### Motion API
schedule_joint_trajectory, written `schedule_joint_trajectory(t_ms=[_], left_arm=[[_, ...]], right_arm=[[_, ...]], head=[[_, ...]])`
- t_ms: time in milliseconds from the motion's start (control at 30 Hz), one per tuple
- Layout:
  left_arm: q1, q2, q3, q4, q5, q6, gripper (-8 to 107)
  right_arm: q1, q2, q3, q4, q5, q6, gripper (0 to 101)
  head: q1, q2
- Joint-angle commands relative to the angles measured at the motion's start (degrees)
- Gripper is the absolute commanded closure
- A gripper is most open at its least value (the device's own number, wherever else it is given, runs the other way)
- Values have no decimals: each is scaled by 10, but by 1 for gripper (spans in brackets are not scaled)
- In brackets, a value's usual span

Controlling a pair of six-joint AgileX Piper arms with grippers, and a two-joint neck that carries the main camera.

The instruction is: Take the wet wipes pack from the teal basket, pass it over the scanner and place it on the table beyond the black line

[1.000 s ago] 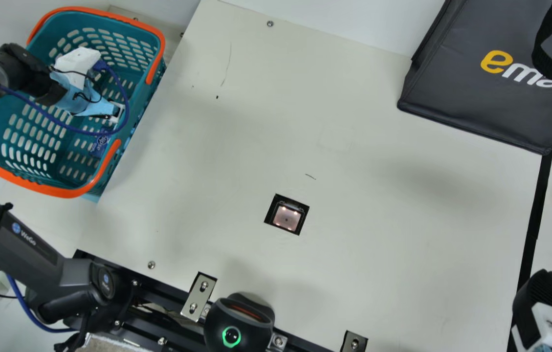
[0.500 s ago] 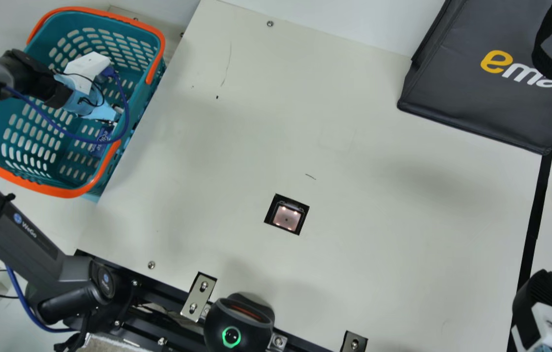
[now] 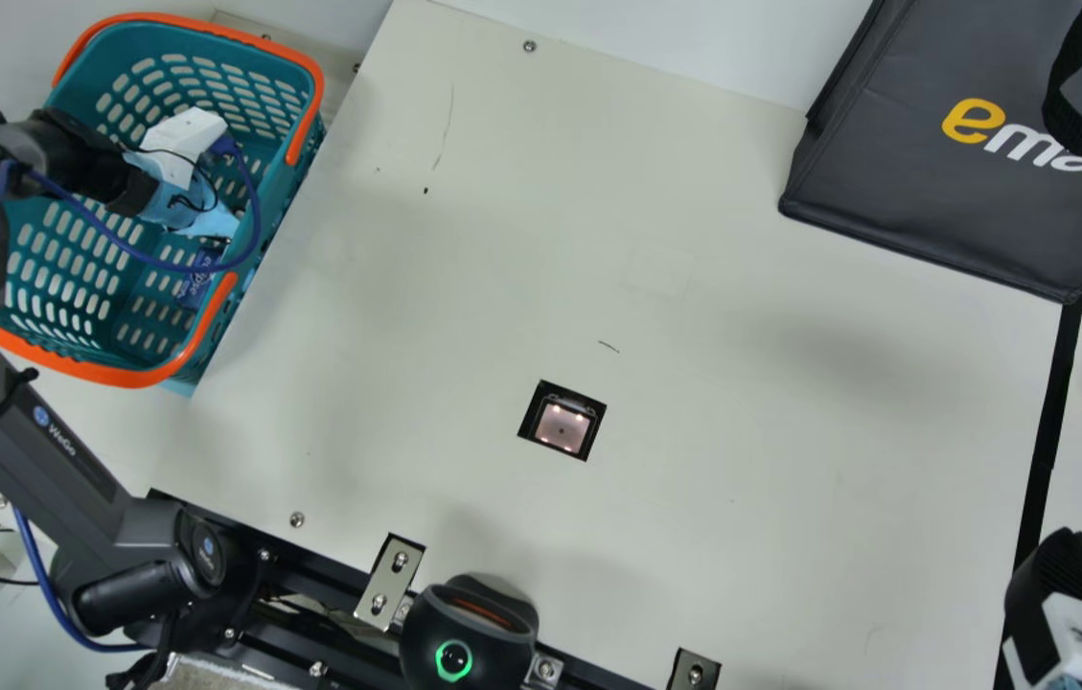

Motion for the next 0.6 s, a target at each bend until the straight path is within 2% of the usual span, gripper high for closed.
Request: schedule_joint_trajectory(t_ms=[0, 233, 567], left_arm=[[-1, 1, 2, -3, -17, 2, 9], [2, 1, 6, -6, -49, 6, 9], [10, -13, 7, 4, -35, -14, 9]], right_arm=[[0, 0, 0, 0, 0, 0, 6], [0, 0, 0, 0, 0, 0, 6], [0, 0, 0, 0, 0, 0, 6]], head=[[-17, 1], [-17, 1], [-17, 1]])
